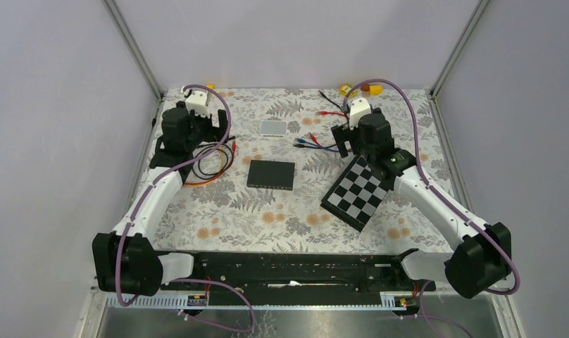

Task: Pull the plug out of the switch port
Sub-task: Reset both arms

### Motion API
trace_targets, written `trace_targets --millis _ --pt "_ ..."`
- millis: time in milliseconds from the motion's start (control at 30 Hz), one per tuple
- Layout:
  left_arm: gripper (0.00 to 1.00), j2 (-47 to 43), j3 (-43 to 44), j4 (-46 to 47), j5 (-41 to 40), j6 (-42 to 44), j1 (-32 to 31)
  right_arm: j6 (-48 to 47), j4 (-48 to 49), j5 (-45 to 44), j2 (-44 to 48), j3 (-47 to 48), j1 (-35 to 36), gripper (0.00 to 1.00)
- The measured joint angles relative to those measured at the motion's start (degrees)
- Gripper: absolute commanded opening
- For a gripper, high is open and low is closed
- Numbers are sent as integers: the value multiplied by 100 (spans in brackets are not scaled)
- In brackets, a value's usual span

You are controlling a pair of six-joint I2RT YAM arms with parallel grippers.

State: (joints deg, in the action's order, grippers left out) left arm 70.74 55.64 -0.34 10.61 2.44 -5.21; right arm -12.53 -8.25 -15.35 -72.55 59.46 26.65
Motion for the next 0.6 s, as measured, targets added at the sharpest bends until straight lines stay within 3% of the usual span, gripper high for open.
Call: trace_targets --millis 600 --pt "99 -50 -94 -50 374 103 238 -179 431 -22 173 -348 -4 100"
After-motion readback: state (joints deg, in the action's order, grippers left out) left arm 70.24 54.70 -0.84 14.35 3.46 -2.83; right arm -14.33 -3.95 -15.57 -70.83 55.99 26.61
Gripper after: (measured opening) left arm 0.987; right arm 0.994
